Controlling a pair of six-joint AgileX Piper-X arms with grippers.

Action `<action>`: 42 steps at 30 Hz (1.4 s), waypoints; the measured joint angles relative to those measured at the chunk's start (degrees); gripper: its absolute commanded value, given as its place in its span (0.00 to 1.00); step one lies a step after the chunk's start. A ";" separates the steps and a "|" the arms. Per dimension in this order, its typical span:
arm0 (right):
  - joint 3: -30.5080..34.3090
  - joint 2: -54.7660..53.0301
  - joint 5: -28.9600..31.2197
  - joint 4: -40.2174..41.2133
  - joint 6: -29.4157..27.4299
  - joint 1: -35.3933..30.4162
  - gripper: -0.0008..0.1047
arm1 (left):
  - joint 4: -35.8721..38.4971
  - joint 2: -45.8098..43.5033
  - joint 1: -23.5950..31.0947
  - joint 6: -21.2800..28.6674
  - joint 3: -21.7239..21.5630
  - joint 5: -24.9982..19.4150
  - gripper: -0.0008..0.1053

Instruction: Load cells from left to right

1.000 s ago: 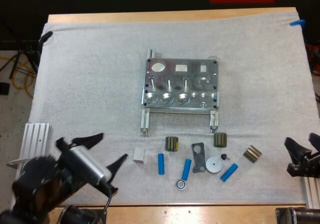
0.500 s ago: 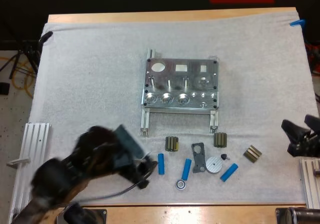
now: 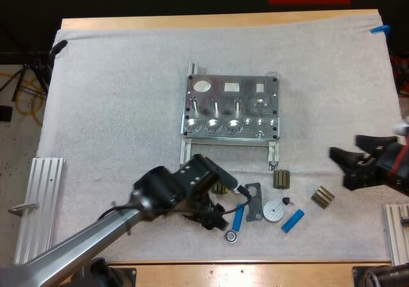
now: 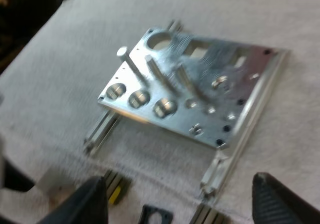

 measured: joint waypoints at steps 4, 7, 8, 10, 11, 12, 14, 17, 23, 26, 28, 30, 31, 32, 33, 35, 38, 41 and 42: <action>0.00 3.32 3.13 -0.01 -0.43 5.13 0.58 | -1.24 4.84 0.02 -1.54 0.00 0.00 0.65; 0.00 5.39 5.15 -0.01 -0.57 8.32 0.58 | -1.23 8.10 0.02 -1.76 0.00 -0.31 0.65; 0.00 5.83 5.85 -0.01 -0.56 9.00 0.58 | -1.52 9.34 0.02 -1.76 0.00 -0.89 0.65; 0.00 6.39 7.28 -0.01 -0.56 9.75 0.58 | -2.36 10.97 0.02 -1.76 0.00 -1.43 0.65; 0.00 6.60 7.78 -0.01 -0.56 9.82 0.58 | -3.35 12.25 0.02 -1.76 0.00 -1.59 0.65; 0.00 6.59 8.50 -0.01 -0.56 9.80 0.58 | -4.21 13.55 0.02 -1.76 0.00 -1.58 0.65; 0.00 6.59 8.85 -0.01 -0.56 9.80 0.58 | -5.02 15.31 0.02 -1.55 0.00 -1.72 0.65; 0.00 6.59 8.85 -0.01 -0.56 9.80 0.58 | -5.23 18.32 0.02 -0.64 0.00 -1.72 0.65; 0.00 6.59 8.85 -0.01 -0.56 9.80 0.58 | -4.72 22.23 0.02 -0.08 -0.22 -1.85 0.58; 0.00 6.59 8.93 -0.01 -0.56 9.80 0.58 | -4.19 22.32 0.02 0.28 -0.25 -2.12 0.40; 0.00 6.59 8.93 -0.01 -0.56 9.80 0.58 | -3.77 22.32 0.02 0.47 -0.25 -2.11 0.30; 0.00 6.59 9.53 -0.01 -0.56 9.80 0.58 | -3.44 22.32 0.02 0.97 -0.25 -2.11 0.19; 0.00 6.59 9.79 -0.01 -0.56 9.80 0.58 | -3.34 22.32 0.02 1.17 -0.25 -2.11 0.16; 0.00 6.59 10.06 -0.01 -0.56 9.80 0.58 | -3.22 22.32 0.02 1.39 -0.25 -2.11 0.13; 0.00 6.59 10.19 -0.01 -0.56 9.80 0.58 | -3.16 22.32 0.02 1.67 -0.25 -2.11 0.09; 0.00 6.59 10.18 -0.01 -0.56 9.80 0.58 | -3.18 22.32 0.02 1.97 -0.25 -2.11 0.04; 0.00 6.59 10.47 -0.35 -0.56 9.80 0.58 | -3.18 22.32 0.02 3.77 -0.25 -2.54 0.01; 0.00 6.59 10.84 -1.53 -0.56 9.80 0.58 | -2.86 21.28 0.02 6.65 -0.13 -4.21 0.01; 0.00 6.59 11.55 -2.13 -0.56 9.80 0.58 | -2.01 20.19 0.02 8.46 -0.08 -4.77 0.01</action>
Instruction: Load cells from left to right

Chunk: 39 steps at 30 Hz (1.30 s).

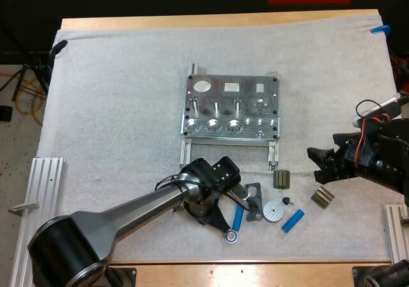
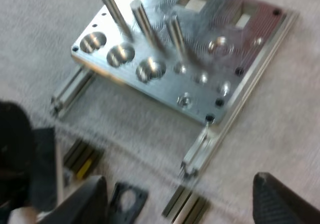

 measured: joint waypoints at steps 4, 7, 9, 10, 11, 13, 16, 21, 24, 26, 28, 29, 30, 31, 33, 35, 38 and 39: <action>0.00 0.00 4.86 -1.36 0.00 0.00 0.58 | 2.47 -5.55 0.00 4.18 -0.02 -1.60 0.01; 0.00 0.00 7.87 -1.83 0.00 0.00 0.58 | 4.74 -11.37 0.00 7.29 -0.02 -3.81 0.01; 0.00 0.00 8.05 -1.83 0.00 0.00 0.58 | 5.32 -17.16 0.00 9.77 -0.02 -4.43 0.01; 0.00 0.00 8.05 -1.83 0.30 0.00 0.58 | 5.34 -18.12 0.00 10.32 -0.02 -4.49 0.01; 0.00 0.00 8.05 -1.94 0.76 0.00 0.58 | 5.43 -21.00 0.00 12.43 -0.02 -4.35 0.01; 0.00 0.00 6.76 -1.89 1.64 0.00 0.58 | 5.59 -26.75 0.00 15.74 -0.02 -4.21 0.01; 0.00 0.00 1.60 -1.98 3.37 0.00 0.58 | 5.73 -33.07 0.00 21.46 -0.02 -1.19 0.01; 0.00 0.69 -12.48 -2.09 7.04 0.00 0.58 | 5.63 -41.62 0.00 28.48 -0.02 4.88 0.01; 0.00 2.55 -22.48 -2.09 8.95 0.00 0.58 | 5.63 -44.04 0.00 31.29 -0.02 5.47 0.01; 0.00 4.22 -27.46 -2.09 10.02 0.00 0.58 | 5.63 -44.62 0.00 32.64 -0.02 5.47 0.01; 0.00 5.53 -31.47 -2.09 10.41 0.25 0.58 | 5.63 -44.64 0.00 32.96 -0.02 5.62 0.01; 0.00 6.98 -35.48 -2.09 10.77 0.86 0.58 | 5.63 -44.64 0.00 32.94 -0.02 5.62 0.01; 0.00 7.72 -36.82 -2.09 10.86 1.87 0.58 | 5.63 -44.64 0.00 32.94 -0.02 5.62 0.01; 0.00 8.11 -37.17 -2.09 10.89 2.60 0.58 | 5.63 -44.64 0.00 32.94 -0.02 5.62 0.01; 0.00 9.64 -37.64 -2.51 11.03 5.43 0.58 | 5.63 -44.64 0.00 32.94 -0.02 5.62 0.01; 0.00 10.77 -37.20 -3.70 11.75 7.78 0.58 | 5.63 -44.64 0.00 33.02 -0.02 5.95 0.01; 0.00 12.69 -35.54 -6.53 14.01 11.87 0.58 | 5.63 -44.64 0.00 33.09 -0.02 6.33 0.01; 0.00 13.40 -34.73 -7.61 14.81 13.14 0.58 | 5.63 -44.64 0.00 33.20 -0.02 6.31 0.01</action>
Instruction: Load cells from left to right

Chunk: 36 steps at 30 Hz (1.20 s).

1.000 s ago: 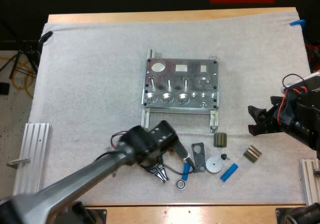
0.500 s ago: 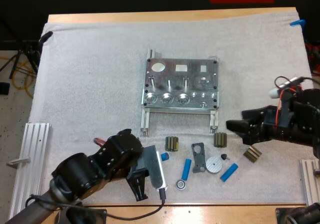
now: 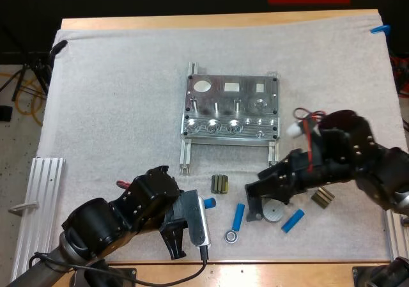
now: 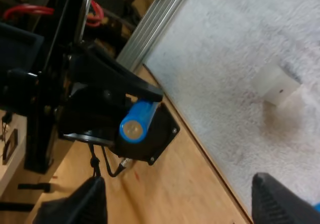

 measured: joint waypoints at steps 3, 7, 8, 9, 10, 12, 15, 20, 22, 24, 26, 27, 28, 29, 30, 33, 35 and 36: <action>0.00 2.25 0.32 -2.05 2.06 3.33 0.58 | 0.00 0.00 0.00 0.11 0.00 0.09 0.01; 0.00 4.81 0.73 -4.75 3.78 7.11 0.58 | 0.00 0.00 0.00 0.11 0.00 0.09 0.01; 0.00 5.65 1.27 -5.55 4.86 8.30 0.58 | 0.00 0.00 0.00 0.11 0.00 0.09 0.01; 0.00 6.33 1.65 -6.93 5.78 9.30 0.58 | 0.00 0.00 0.00 0.11 0.00 0.09 0.01; 0.00 6.66 1.96 -7.65 6.38 9.91 0.58 | 0.00 0.00 0.00 0.11 0.00 0.09 0.01; 0.00 7.97 3.23 -10.50 8.46 11.89 0.58 | 0.00 0.00 0.00 0.11 0.00 0.09 0.01; 0.00 9.06 5.34 -13.37 9.75 13.47 0.58 | 0.21 0.00 0.00 0.11 0.00 1.37 0.01; 0.00 10.23 6.33 -14.16 10.86 14.17 0.58 | 1.54 0.00 0.00 0.11 0.00 3.56 0.01; 0.00 10.42 6.33 -14.22 10.87 14.17 0.58 | 1.55 0.00 0.00 0.11 0.00 3.66 0.01; 0.00 10.66 6.33 -14.39 10.87 14.17 0.56 | 1.55 0.00 0.00 0.11 0.00 3.66 0.01; 0.00 10.86 5.81 -14.53 11.13 14.17 0.49 | 1.55 0.00 0.00 0.11 0.00 3.66 0.01; 0.00 10.88 5.28 -14.62 11.23 14.17 0.44 | 1.55 0.00 0.00 0.11 0.00 3.66 0.01; 0.00 11.02 5.17 -14.65 11.28 14.17 0.42 | 1.55 0.15 0.00 0.11 0.00 3.66 0.01; 0.00 11.05 4.96 -14.66 11.25 14.17 0.37 | 1.55 0.45 0.00 0.11 0.00 3.66 0.01; -0.15 11.03 4.92 -14.66 11.25 14.17 0.34 | 1.55 0.86 0.00 0.11 0.00 3.66 0.01; -0.14 11.17 4.15 -14.66 11.25 14.17 0.31 | 1.40 3.00 0.00 0.11 0.00 3.66 0.01; -0.14 11.17 4.15 -14.66 11.25 14.17 0.32 | 1.41 4.26 0.00 0.11 0.00 3.66 0.01; -0.14 11.17 4.15 -14.66 11.25 14.17 0.33 | 1.21 5.05 0.00 0.11 0.00 3.66 0.01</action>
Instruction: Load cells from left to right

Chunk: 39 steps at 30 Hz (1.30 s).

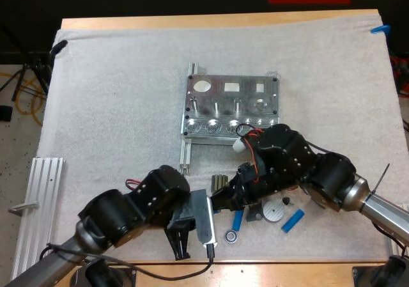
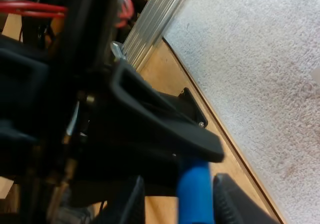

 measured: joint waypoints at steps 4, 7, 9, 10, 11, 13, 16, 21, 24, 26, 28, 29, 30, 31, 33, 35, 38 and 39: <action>0.00 0.00 0.00 -0.11 0.00 0.00 0.37 | -1.53 0.58 0.00 0.00 0.00 -0.29 0.01; 0.00 0.00 0.51 -0.28 -0.19 0.00 0.38 | -2.21 0.58 0.00 0.00 0.00 -0.87 0.01; 0.00 0.00 0.50 -0.28 -0.55 0.00 0.38 | -2.17 0.58 0.00 0.00 0.00 -0.85 0.01; 0.00 0.00 0.50 -0.28 -0.63 0.00 0.38 | -2.17 0.58 0.00 0.00 0.00 -0.85 0.01; 0.00 0.00 0.66 -0.28 -1.01 0.00 0.38 | -2.17 0.58 0.00 0.00 0.00 -0.85 0.01; 0.00 0.00 1.06 -0.18 -1.40 0.00 0.38 | -2.34 0.58 0.00 0.00 0.00 -1.08 0.01; 0.00 0.00 1.71 -0.06 -1.60 0.00 0.38 | -2.63 0.58 0.00 0.00 0.00 -1.37 0.01; 0.00 0.00 2.12 1.14 -2.34 0.00 0.38 | -2.74 0.58 0.00 0.00 0.00 -4.27 0.01; 0.14 0.00 2.12 1.20 -2.55 0.00 0.38 | -3.26 0.58 0.00 0.00 0.00 -4.04 0.01; 0.14 0.00 1.47 1.20 -2.55 0.00 0.38 | -3.71 0.58 0.00 0.00 0.00 -4.28 0.01; 0.14 0.00 1.18 1.20 -2.55 0.00 0.38 | -4.35 0.58 0.00 0.00 0.00 -4.27 0.01; 0.14 0.00 1.18 1.20 -2.55 0.00 0.37 | -4.52 0.58 0.00 0.00 0.00 -4.27 0.01; 0.14 0.00 1.18 1.20 -2.55 0.00 0.37 | -4.54 0.58 0.00 0.00 0.00 -4.27 0.01; 0.14 0.00 1.34 1.20 -2.55 0.00 0.34 | -4.66 0.58 0.00 0.00 0.00 -4.27 0.01; 0.14 0.00 1.82 1.20 -2.55 0.00 0.26 | -4.68 0.58 0.00 -0.20 0.00 -4.27 0.01; 0.25 0.00 2.40 1.26 -2.55 0.00 0.10 | -4.68 0.58 0.00 -0.36 0.00 -4.27 0.01; 0.19 0.00 3.45 1.43 -2.55 0.00 0.01 | -4.68 0.58 0.00 -0.36 0.00 -4.27 0.01; 0.19 0.00 3.48 1.43 -2.55 0.00 0.01 | -4.68 0.58 0.00 -0.36 0.00 -4.27 0.01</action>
